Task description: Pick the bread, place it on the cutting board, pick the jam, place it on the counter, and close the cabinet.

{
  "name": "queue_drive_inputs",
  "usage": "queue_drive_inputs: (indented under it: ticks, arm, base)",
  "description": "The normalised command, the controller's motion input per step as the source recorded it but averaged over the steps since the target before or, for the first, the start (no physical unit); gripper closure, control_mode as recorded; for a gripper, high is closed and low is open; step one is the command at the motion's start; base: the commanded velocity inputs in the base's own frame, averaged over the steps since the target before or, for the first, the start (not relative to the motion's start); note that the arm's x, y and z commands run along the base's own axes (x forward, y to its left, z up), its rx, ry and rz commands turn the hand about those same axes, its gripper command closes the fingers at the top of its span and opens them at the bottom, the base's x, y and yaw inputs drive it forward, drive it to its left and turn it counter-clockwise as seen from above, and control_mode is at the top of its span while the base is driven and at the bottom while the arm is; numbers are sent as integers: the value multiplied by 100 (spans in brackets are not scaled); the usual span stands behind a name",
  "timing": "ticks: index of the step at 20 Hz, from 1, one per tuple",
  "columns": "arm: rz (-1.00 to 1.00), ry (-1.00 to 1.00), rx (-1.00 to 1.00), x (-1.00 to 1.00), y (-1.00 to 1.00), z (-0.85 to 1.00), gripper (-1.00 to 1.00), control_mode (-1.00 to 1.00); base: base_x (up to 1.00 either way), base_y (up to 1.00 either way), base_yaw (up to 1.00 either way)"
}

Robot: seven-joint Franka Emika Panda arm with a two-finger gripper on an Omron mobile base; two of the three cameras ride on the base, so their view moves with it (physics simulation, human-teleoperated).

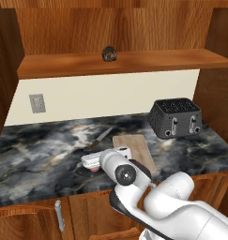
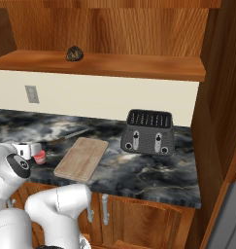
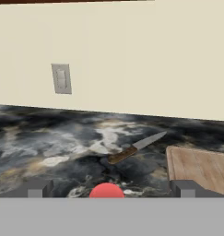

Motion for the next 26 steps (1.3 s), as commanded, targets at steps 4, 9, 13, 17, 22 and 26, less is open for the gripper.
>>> queue_drive_inputs:
  ticks: [4,9,13,17,22,26]
  arm:
    - [0,7,0,-29,-16,33,-100,-100]
    - [0,11,0,-34,-11,35,-100,-100]
    - [0,13,0,-35,-1,32,-100,-100]
    - [0,12,0,-31,-1,29,-100,-100]
    - [0,4,0,-18,-6,33,-100,-100]
    - [0,0,0,-13,-13,32,-100,-100]
  base:
    - [0,0,0]
    - [0,0,0]
    - [0,0,0]
    - [0,0,0]
    - [0,0,0]
    - [0,0,0]
